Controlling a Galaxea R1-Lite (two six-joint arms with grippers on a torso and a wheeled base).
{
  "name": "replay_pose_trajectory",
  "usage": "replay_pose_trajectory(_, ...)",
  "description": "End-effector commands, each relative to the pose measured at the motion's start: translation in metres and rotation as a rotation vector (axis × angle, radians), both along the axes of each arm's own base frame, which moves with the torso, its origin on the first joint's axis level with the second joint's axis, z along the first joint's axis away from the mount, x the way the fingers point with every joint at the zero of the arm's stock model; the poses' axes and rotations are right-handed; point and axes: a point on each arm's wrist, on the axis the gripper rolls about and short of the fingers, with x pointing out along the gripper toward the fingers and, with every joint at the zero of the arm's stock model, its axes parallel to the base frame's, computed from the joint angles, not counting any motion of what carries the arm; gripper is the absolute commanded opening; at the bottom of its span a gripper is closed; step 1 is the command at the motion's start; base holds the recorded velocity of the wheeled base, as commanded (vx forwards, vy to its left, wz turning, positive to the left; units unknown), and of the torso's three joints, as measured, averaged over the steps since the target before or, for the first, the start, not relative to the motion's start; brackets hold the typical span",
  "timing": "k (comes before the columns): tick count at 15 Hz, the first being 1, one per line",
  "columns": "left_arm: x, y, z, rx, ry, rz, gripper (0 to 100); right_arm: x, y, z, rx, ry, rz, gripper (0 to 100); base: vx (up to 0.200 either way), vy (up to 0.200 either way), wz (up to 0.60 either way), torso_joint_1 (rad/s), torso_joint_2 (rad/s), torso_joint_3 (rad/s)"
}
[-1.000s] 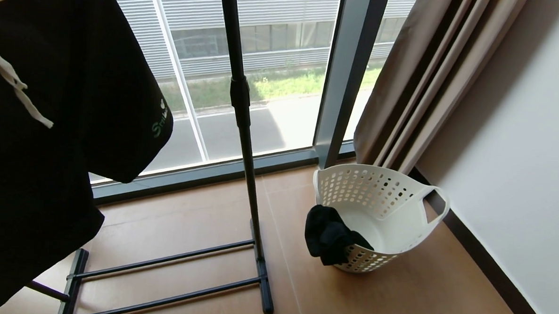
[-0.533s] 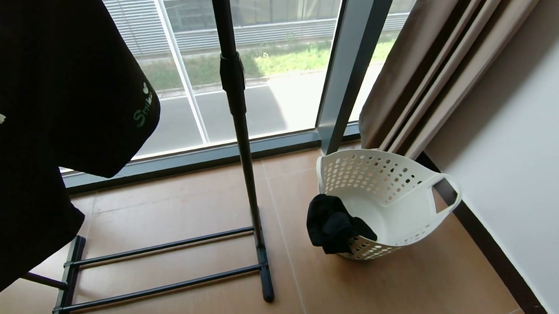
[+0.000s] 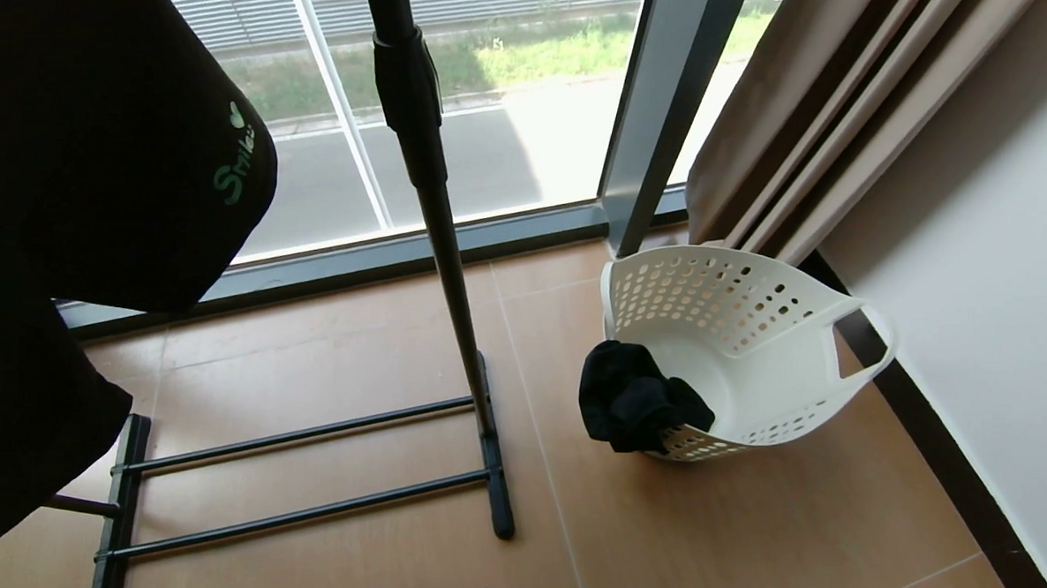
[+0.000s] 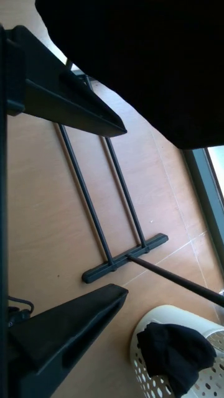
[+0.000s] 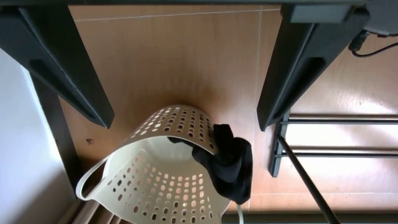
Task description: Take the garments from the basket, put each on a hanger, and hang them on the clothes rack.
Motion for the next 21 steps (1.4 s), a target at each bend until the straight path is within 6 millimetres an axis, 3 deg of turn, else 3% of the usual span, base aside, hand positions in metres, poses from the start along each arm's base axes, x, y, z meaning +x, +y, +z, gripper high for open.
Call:
replay_pose_trajectory(1,0.0001,0.0,0.0001,0.001,0.001,-0.002,100,0.0,0.0,0.0,0.0,-0.001,0.0,100,0.0,0.0,0.0,0.007,0.01,-0.193)
replay_pose_trajectory(21,0.0,-0.0002,0.0002,0.032,-0.004,-0.008,100,0.0,-0.0001,0.0,-0.014,-0.003,-0.002,100,0.0,0.0,0.0,0.003,0.0,-0.199)
